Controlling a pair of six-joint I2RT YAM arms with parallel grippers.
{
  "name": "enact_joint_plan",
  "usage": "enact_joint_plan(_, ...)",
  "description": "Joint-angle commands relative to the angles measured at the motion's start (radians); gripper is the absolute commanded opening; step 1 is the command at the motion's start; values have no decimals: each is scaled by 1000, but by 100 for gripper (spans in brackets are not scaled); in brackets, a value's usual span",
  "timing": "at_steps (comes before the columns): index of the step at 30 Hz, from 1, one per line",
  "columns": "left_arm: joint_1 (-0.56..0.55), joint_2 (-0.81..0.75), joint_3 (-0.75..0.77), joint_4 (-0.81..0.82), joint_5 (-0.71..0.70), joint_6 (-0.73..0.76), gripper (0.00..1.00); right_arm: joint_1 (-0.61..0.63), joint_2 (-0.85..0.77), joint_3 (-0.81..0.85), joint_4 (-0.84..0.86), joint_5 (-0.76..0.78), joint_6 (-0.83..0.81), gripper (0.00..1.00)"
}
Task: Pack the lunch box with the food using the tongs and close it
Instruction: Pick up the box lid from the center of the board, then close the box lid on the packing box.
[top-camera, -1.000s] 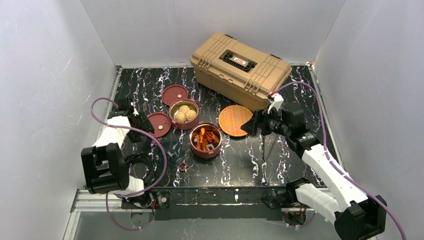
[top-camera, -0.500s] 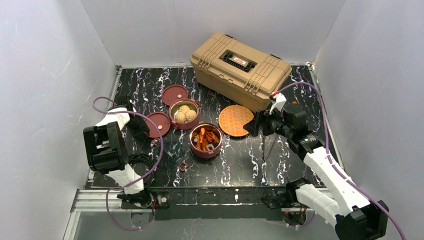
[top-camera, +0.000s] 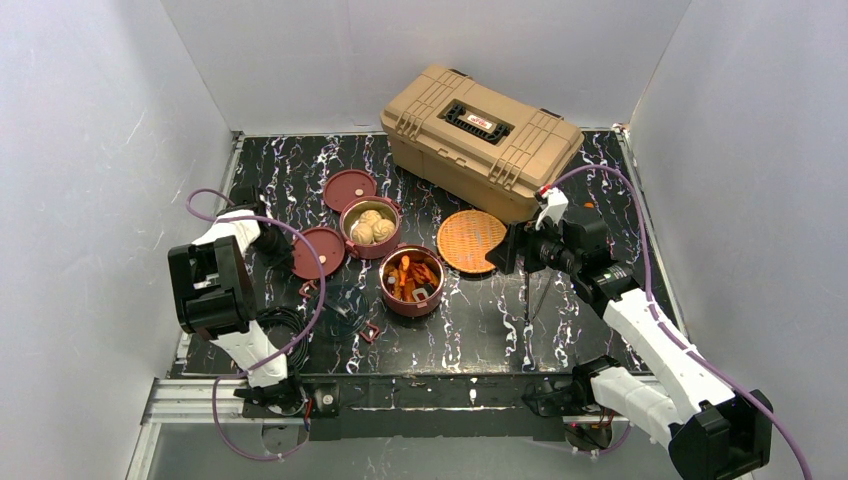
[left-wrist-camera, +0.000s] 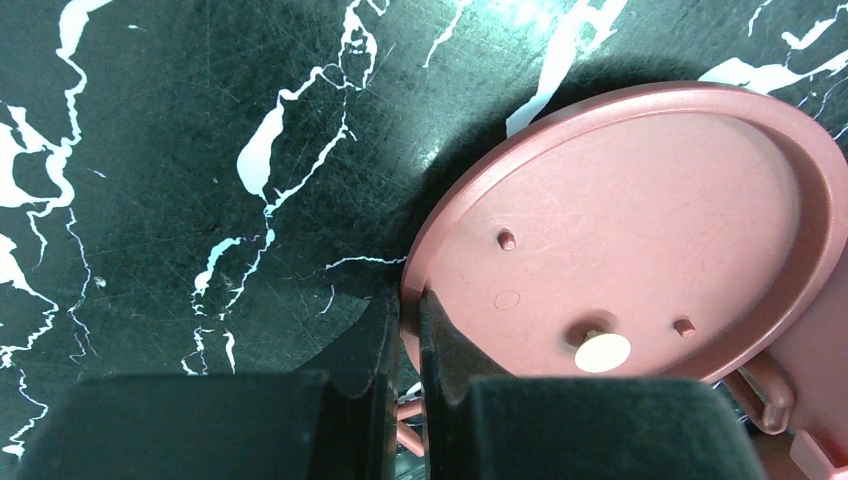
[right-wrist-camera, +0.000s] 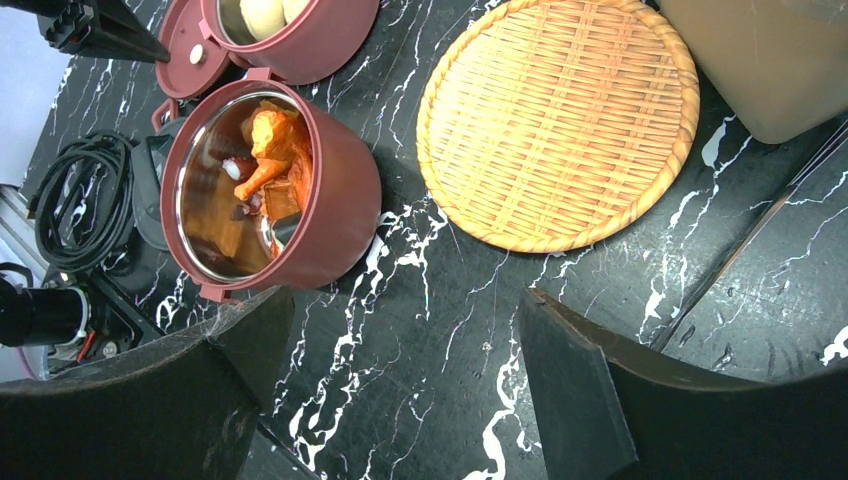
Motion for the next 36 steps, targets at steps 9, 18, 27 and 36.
enact_joint_plan(9, 4, -304, -48, 56, -122, 13, 0, 4, -4, -5, 44, 35, 29, 91)
enact_joint_plan(18, -23, -552, -82, 59, 49, 73, 0, 4, 12, 3, 79, 20, 75, 91)
enact_joint_plan(27, -322, -524, 86, -225, 100, 59, 0, 4, 44, 21, 72, -26, 90, 91)
enact_joint_plan(36, -561, -399, 192, -347, 62, -5, 0, 4, 27, 17, 57, -33, 86, 92)
